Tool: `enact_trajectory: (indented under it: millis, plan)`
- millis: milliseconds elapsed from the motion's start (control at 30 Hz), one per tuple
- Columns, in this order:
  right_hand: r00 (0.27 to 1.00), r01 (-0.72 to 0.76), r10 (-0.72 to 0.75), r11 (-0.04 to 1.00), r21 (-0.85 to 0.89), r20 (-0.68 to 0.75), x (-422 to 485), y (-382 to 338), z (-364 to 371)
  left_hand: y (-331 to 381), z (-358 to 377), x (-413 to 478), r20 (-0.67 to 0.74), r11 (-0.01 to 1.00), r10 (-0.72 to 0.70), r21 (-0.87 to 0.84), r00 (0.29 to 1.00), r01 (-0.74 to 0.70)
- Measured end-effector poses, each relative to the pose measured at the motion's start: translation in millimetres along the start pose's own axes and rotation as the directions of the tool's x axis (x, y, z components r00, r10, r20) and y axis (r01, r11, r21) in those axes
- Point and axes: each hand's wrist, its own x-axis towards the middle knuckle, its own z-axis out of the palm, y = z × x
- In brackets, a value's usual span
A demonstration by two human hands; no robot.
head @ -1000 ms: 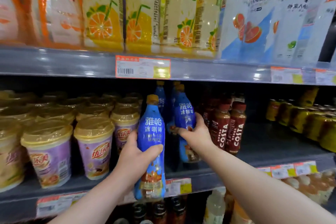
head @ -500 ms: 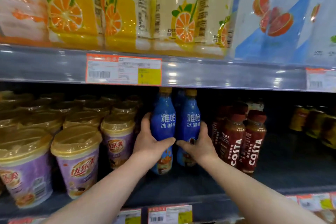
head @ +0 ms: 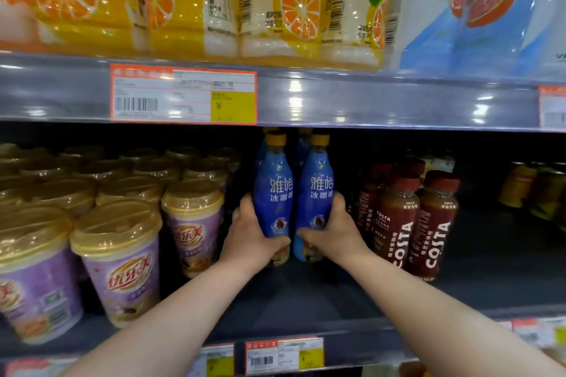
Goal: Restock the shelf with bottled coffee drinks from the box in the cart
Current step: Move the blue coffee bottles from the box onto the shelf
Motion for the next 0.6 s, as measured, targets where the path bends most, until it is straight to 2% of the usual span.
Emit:
enact_trajectory:
  millis: [133,600]
  plan:
    - [1.0,0.002,-0.002,1.0,-0.013,-0.024,4.4,-0.7,6.0,-6.1,1.6,6.2,0.008,0.999,-0.015,-0.041,1.0,0.016]
    - [0.999,-0.014,0.012,0.998,-0.062,-0.044,24.2,5.0,12.1,-11.0,10.6,32.1,0.017,1.0,-0.011,-0.022,1.0,0.011]
